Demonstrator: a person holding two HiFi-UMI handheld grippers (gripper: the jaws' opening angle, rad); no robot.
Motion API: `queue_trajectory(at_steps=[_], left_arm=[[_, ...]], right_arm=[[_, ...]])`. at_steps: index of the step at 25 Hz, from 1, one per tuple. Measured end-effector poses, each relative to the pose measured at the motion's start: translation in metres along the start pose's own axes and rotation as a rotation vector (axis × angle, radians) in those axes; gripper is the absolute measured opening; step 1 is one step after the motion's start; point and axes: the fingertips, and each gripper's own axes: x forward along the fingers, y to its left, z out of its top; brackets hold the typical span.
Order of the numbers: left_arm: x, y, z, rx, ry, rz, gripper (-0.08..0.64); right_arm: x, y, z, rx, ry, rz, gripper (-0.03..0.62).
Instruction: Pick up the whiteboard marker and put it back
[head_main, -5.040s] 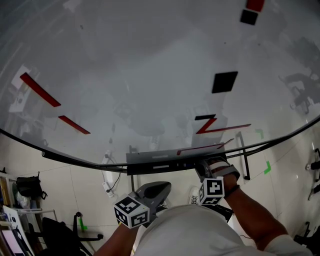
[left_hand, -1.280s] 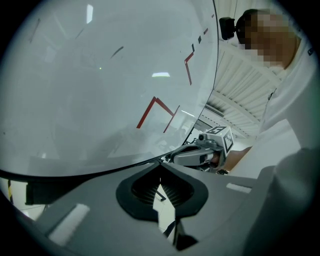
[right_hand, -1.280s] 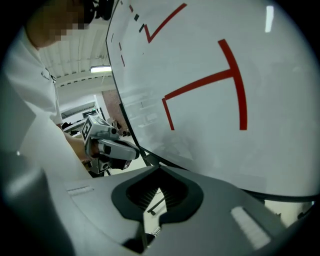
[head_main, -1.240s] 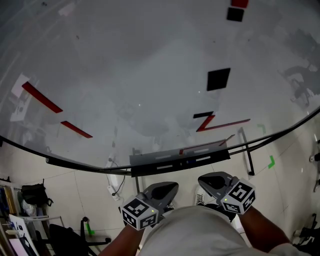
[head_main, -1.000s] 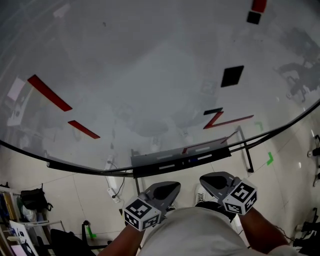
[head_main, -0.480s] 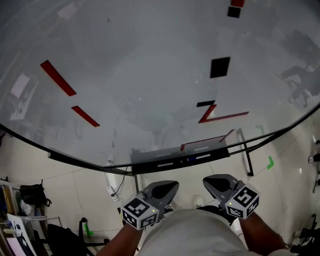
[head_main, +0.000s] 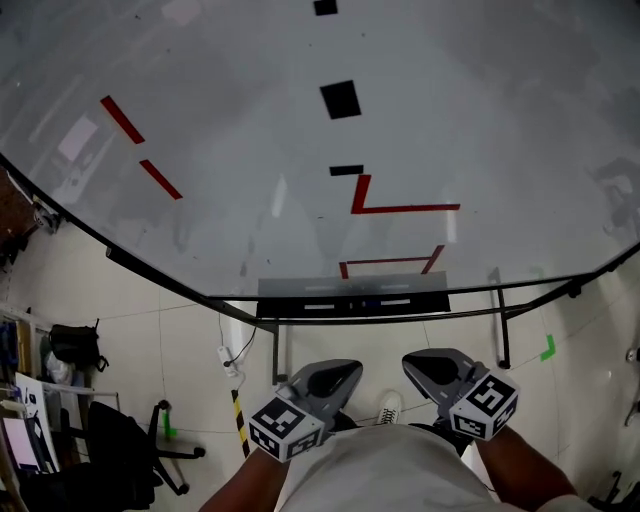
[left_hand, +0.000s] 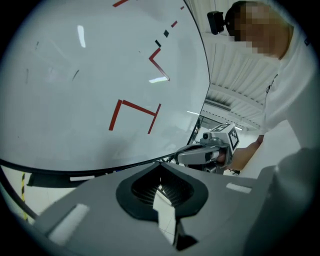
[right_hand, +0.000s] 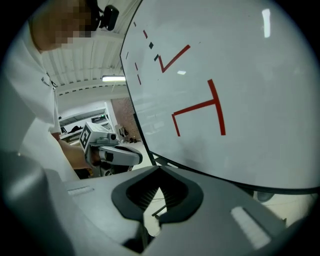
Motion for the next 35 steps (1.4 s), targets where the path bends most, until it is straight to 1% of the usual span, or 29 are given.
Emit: queue_trajectory(at_steps=[3,5,7,10,13,17,23,28,31,35], left_arm=[[-0.002,-0.009,-0.007,0.030,0.008,0.018,0.017],[-0.004,-0.013,-0.011,0.031,0.008,0.013,0.017],[-0.006,-0.013,-0.012,0.037,0.014,0.003,0.017],[-0.010,-0.010,-0.013,0.077,0.050,-0.013,0.017],[-0.020,-0.007,-0.014,0.114,0.085,-0.049,0.017],[-0.033,0.002,-0.018,0.099,0.094,-0.084,0.017],[-0.041,0.005,-0.022,0.082,0.097,-0.127,0.017],[-0.044,0.006,-0.027,0.082,0.098,-0.139,0.017],[-0.045,0.003,-0.026,0.072,0.092,-0.142,0.017],[-0.046,0.001,-0.027,0.078,0.092,-0.140,0.017]], right_arm=[[-0.005,0.005,-0.002,-0.018,-0.001,0.026,0.002],[-0.008,0.008,-0.004,-0.023,-0.006,0.022,0.002],[-0.009,0.012,-0.006,-0.005,-0.015,0.014,0.002],[-0.007,0.016,-0.004,0.025,-0.031,-0.016,0.002],[0.000,0.019,0.004,0.053,-0.063,-0.062,0.002],[0.008,0.025,0.003,0.081,-0.086,-0.110,0.002],[0.013,0.039,-0.005,0.087,-0.055,-0.136,0.002],[0.016,0.044,-0.006,0.089,-0.048,-0.134,0.002],[0.019,0.048,-0.007,0.077,-0.039,-0.116,0.002],[0.023,0.052,-0.009,0.062,-0.030,-0.100,0.002]])
